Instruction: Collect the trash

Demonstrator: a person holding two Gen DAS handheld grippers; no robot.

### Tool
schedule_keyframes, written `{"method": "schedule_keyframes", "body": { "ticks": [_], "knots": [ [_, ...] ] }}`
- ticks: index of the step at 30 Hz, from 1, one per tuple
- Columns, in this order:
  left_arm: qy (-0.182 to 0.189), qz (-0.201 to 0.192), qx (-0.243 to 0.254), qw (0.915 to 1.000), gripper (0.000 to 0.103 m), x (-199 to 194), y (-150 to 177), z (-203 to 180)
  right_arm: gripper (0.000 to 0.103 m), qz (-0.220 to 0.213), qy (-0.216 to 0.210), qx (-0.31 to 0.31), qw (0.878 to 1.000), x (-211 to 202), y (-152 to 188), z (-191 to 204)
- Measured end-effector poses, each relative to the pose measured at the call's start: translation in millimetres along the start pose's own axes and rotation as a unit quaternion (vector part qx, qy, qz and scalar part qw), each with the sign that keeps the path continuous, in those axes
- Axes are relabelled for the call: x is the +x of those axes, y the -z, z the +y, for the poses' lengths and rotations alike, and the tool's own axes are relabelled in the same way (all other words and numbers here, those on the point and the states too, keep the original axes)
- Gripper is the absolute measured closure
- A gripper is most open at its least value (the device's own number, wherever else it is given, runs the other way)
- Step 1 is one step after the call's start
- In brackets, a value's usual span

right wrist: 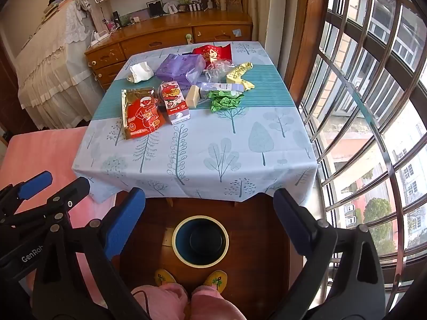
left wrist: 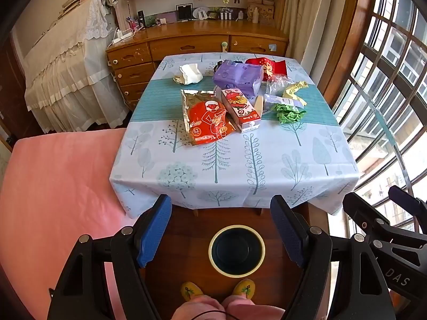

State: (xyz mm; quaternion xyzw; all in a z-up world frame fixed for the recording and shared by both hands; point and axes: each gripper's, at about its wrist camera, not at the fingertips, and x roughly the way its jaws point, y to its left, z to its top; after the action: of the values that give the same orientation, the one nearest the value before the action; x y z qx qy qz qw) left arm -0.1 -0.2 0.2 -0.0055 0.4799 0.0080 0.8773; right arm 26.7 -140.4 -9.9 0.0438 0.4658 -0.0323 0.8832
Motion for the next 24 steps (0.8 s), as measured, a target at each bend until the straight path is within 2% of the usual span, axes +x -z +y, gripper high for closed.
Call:
{"method": "schedule_keyframes", "body": {
  "ticks": [24],
  "knots": [
    [0.004,-0.002,-0.003,1.0,0.025,-0.3,0.0,0.0,0.007,0.0,0.0,-0.002,1.0,-0.4,1.2,3.3]
  ]
}}
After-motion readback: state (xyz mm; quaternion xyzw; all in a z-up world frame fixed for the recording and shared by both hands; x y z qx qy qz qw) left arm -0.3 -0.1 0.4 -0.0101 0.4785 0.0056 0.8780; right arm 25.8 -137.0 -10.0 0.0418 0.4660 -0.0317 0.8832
